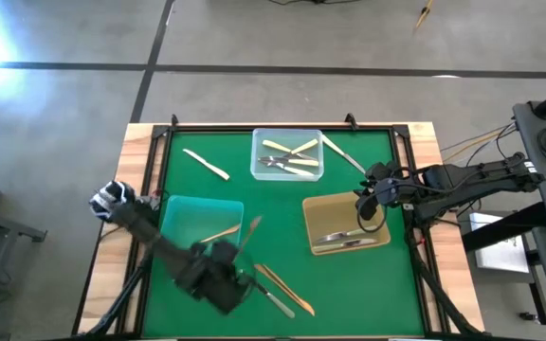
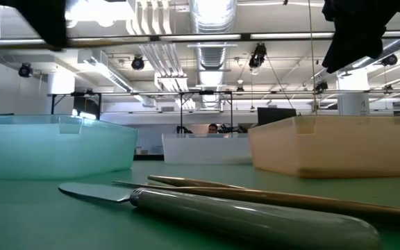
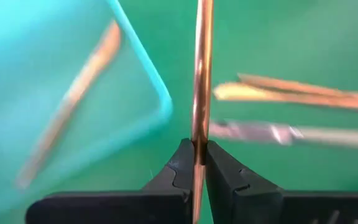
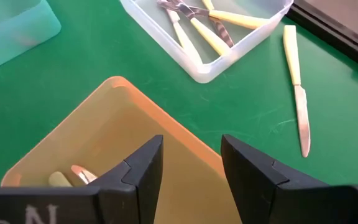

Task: Sort silverware by color (type)
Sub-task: Put the gold knife into the blue bin

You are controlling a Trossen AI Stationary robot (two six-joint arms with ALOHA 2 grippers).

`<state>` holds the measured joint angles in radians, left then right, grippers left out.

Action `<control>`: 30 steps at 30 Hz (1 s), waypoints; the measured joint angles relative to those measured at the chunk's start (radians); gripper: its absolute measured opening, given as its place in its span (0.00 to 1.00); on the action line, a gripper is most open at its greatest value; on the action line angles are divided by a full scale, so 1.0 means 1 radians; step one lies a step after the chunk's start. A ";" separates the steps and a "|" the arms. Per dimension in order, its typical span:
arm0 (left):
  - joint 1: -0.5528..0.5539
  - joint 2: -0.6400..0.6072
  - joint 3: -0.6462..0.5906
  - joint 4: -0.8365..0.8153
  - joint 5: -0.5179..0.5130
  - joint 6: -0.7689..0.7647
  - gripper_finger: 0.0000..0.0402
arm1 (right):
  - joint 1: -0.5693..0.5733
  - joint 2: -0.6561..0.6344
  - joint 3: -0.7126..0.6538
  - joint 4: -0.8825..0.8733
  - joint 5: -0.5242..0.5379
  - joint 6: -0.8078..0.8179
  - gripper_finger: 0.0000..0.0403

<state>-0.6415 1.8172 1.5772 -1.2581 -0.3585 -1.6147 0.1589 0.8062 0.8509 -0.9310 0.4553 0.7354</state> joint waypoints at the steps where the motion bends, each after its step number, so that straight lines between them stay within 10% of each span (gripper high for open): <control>1: 0.032 -0.005 0.000 -0.014 0.001 0.050 0.00 | 0.000 0.000 0.000 0.000 0.000 -0.013 0.38; 9: 0.217 -0.032 -0.011 -0.321 0.094 0.365 0.00 | 0.000 0.001 0.000 0.000 -0.001 -0.104 0.38; 30: 0.293 -0.337 -0.612 -0.051 0.291 0.454 0.07 | 0.000 0.001 0.000 -0.002 0.019 -0.100 0.38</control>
<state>-0.3485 1.4804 0.9649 -1.3091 -0.0679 -1.1604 0.1585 0.8074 0.8509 -0.9333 0.4743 0.6351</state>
